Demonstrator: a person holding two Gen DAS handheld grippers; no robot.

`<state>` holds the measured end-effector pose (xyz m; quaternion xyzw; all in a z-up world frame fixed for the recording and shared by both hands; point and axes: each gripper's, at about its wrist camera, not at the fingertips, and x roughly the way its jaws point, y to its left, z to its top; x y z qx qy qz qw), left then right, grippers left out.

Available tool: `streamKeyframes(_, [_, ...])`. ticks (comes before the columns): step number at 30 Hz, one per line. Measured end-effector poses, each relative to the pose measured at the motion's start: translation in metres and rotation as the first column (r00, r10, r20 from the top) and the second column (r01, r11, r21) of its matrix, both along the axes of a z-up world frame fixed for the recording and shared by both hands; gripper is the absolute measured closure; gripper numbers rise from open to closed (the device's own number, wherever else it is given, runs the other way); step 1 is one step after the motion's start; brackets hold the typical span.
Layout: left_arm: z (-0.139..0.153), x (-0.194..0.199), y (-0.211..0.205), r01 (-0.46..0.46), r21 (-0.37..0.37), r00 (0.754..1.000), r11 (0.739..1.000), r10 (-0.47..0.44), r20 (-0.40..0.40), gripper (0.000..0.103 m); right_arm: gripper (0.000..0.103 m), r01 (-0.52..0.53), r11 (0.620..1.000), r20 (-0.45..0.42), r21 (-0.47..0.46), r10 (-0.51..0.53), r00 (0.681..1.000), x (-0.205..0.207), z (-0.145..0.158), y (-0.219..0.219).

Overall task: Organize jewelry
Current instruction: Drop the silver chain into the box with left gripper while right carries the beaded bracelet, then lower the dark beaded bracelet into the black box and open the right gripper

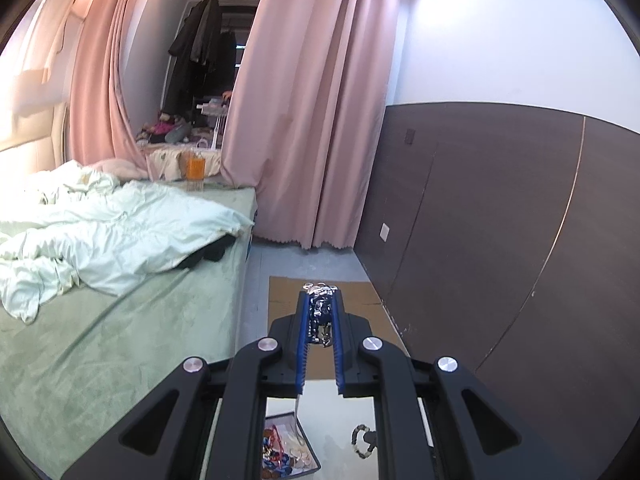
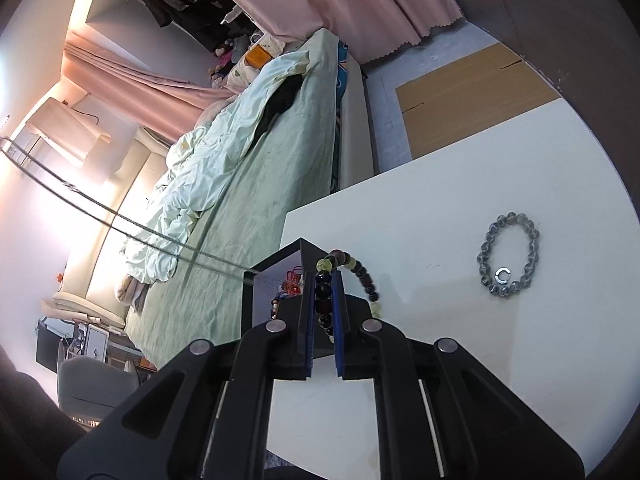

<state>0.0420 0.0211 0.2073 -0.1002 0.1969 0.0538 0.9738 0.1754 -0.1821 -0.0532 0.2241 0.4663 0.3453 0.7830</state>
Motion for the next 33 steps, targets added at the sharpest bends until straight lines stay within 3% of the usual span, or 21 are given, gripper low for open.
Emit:
streamKeyframes(12, [-0.096,0.034,0.008,0.021,-0.133,0.994,0.991,-0.036,-0.106,0.095,0.094,0.01,1.0,0.024,0.026,-0.01,1.0,-0.004,0.006,0.002])
streamKeyframes(22, [-0.167,0.044,0.022,-0.019,-0.213,0.987,0.977,-0.015,-0.159,0.091,0.094,-0.003,1.0,0.028,0.03,0.002,1.0,-0.004,0.005,0.014])
streamKeyframes(23, [-0.173,0.045,0.023,-0.012,-0.222,0.987,0.975,-0.024,-0.159,0.085,0.094,-0.004,1.0,0.03,0.028,0.003,1.0,-0.003,0.004,0.016])
streamKeyframes(24, [-0.18,0.045,0.025,-0.003,-0.234,0.987,0.972,-0.035,-0.157,0.054,0.094,-0.006,1.0,0.034,0.03,0.005,0.999,-0.004,0.004,0.018])
streamKeyframes(25, [-0.184,0.044,0.026,-0.001,-0.241,0.988,0.971,-0.036,-0.148,0.013,0.094,-0.009,0.999,0.039,0.034,0.008,0.999,-0.004,0.005,0.02])
streamKeyframes(27, [-0.189,0.036,0.028,0.016,-0.238,0.995,0.971,-0.039,-0.092,0.007,0.094,-0.015,0.999,0.055,0.038,0.013,0.998,-0.006,0.006,0.024])
streamKeyframes(30, [-0.192,0.037,0.035,0.008,-0.237,0.993,0.971,-0.036,-0.114,0.008,0.094,-0.034,0.998,0.074,0.048,0.03,0.997,-0.009,0.007,0.034])
streamKeyframes(33, [-0.193,0.035,0.054,-0.012,-0.296,0.992,0.955,-0.026,-0.122,0.008,0.094,-0.063,0.996,0.089,0.06,0.058,0.994,-0.012,0.007,0.046])
